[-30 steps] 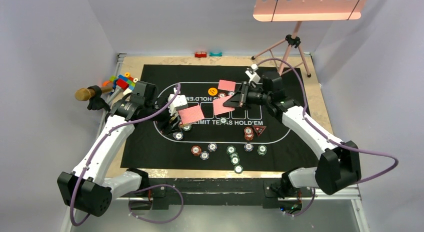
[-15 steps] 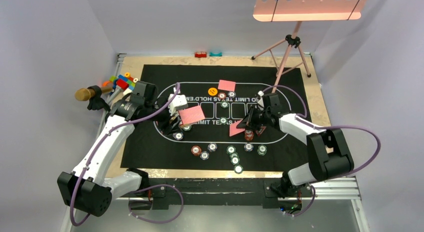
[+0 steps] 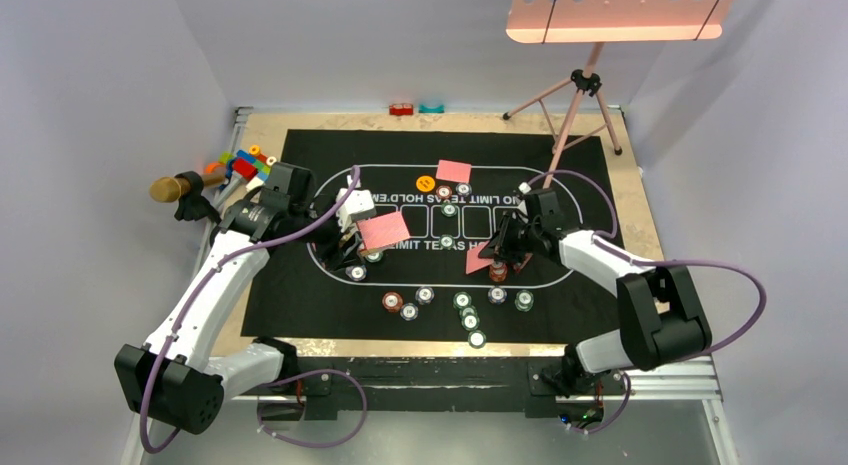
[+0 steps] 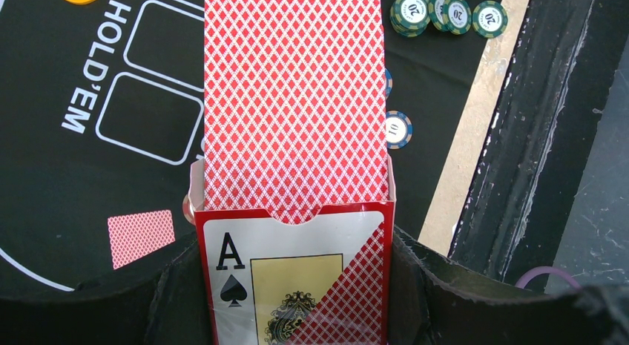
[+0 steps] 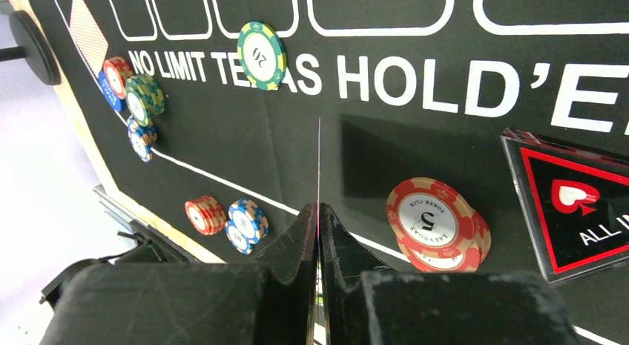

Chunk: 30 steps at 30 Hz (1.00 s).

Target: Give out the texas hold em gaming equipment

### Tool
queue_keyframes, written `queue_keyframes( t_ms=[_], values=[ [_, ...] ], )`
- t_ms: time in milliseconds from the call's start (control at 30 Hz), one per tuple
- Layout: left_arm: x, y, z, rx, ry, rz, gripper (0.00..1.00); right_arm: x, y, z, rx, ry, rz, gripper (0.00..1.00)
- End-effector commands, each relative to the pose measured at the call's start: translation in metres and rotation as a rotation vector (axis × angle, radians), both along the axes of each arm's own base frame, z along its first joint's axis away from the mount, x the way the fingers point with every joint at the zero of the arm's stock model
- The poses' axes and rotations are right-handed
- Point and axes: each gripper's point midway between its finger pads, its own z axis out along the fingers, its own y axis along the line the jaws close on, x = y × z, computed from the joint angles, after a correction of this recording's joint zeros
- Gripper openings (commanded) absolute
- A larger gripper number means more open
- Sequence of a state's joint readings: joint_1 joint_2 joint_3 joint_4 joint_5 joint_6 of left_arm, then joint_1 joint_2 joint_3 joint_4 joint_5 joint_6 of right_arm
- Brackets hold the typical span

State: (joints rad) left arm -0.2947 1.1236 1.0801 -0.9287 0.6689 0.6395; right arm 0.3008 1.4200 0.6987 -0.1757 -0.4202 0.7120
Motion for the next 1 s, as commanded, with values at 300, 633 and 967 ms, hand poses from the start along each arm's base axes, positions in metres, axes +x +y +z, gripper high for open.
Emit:
queue_keyframes(
  t_ms=[300,633,967],
  values=[
    [0.003,-0.006,0.019,-0.053,-0.066,-0.021,0.0,0.023,0.017,0.008,0.043,-0.035,0.045,0.11],
    [0.004,-0.006,0.018,-0.051,-0.067,-0.021,0.0,0.011,0.039,0.001,0.136,-0.016,0.113,0.16],
    [0.004,-0.005,0.019,-0.044,-0.067,-0.023,0.0,0.016,0.005,-0.002,-0.106,-0.012,0.056,0.69]
  ],
)
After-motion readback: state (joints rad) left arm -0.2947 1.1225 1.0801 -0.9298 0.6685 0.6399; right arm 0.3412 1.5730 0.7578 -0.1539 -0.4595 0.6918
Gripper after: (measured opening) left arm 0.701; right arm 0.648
